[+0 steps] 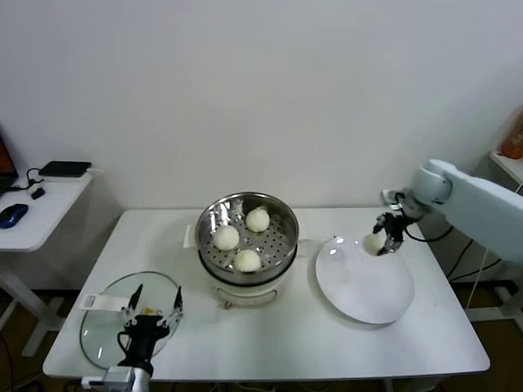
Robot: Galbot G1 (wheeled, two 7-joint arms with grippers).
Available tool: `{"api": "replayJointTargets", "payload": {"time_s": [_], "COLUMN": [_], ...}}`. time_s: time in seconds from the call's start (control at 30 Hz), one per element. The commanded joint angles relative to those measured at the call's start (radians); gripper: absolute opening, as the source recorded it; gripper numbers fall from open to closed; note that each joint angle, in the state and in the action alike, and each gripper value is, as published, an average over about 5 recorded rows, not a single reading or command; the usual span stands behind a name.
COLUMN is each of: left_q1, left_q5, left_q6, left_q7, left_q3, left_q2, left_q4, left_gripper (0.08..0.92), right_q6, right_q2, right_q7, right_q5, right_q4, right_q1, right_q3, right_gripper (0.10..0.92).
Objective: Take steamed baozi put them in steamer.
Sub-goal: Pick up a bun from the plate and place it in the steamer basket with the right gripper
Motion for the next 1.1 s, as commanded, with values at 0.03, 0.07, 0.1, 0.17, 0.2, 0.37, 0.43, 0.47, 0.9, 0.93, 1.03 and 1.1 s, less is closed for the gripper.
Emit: {"api": "replayJointTargets", "payload": {"time_s": [0.03, 0.07, 0.1, 0.17, 0.2, 0.37, 0.43, 0.47, 0.9, 0.93, 1.03, 1.1], "left_q1": [-0.001, -0.001, 0.0, 0.002, 0.002, 0.002, 0.003, 0.004, 0.004, 0.004, 0.006, 0.007], "left_q5": [-0.001, -0.002, -0.002, -0.001, -0.001, -0.002, -0.005, -0.006, -0.023, -0.023, -0.023, -0.023], "left_q6": [-0.002, -0.002, -0.002, -0.002, -0.001, 0.003, 0.003, 0.003, 0.006, 0.006, 0.006, 0.005], "left_q7": [0.002, 0.002, 0.002, 0.003, 0.003, 0.003, 0.003, 0.002, 0.002, 0.002, 0.002, 0.002], "left_q3": [0.004, 0.004, 0.005, 0.006, 0.006, 0.0, -0.003, -0.006, -0.028, -0.029, -0.03, -0.031], "left_q2": [0.002, 0.002, 0.002, 0.003, 0.004, 0.006, 0.006, 0.006, 0.01, 0.01, 0.01, 0.01], "left_q4": [-0.001, -0.002, -0.002, -0.006, -0.008, -0.02, -0.023, -0.024, -0.022, -0.022, -0.022, -0.021], "left_gripper": [0.823, 0.823, 0.823, 0.823, 0.823, 0.823, 0.823, 0.823, 0.823, 0.823, 0.823, 0.823], "right_q6": [-0.031, -0.036, -0.041, -0.049, -0.053, -0.074, -0.08, -0.082, -0.083, -0.082, -0.08, -0.078], "right_q2": [0.165, 0.189, 0.215, 0.264, 0.292, 0.437, 0.485, 0.504, 0.576, 0.575, 0.574, 0.572], "right_q7": [0.0, 0.002, 0.005, 0.011, 0.014, 0.033, 0.038, 0.04, 0.041, 0.041, 0.041, 0.04], "right_q5": [0.332, 0.351, 0.368, 0.395, 0.405, 0.435, 0.435, 0.433, 0.375, 0.369, 0.353, 0.341], "right_q4": [0.007, 0.001, -0.005, -0.019, -0.028, -0.087, -0.105, -0.113, -0.141, -0.141, -0.146, -0.151], "right_q1": [0.38, 0.389, 0.396, 0.402, 0.401, 0.362, 0.334, 0.32, 0.167, 0.157, 0.131, 0.117], "right_q3": [-0.252, -0.254, -0.255, -0.254, -0.25, -0.223, -0.213, -0.209, -0.193, -0.193, -0.19, -0.189], "right_gripper": [0.645, 0.645, 0.645, 0.642, 0.641, 0.636, 0.636, 0.636, 0.636, 0.636, 0.636, 0.636]}}
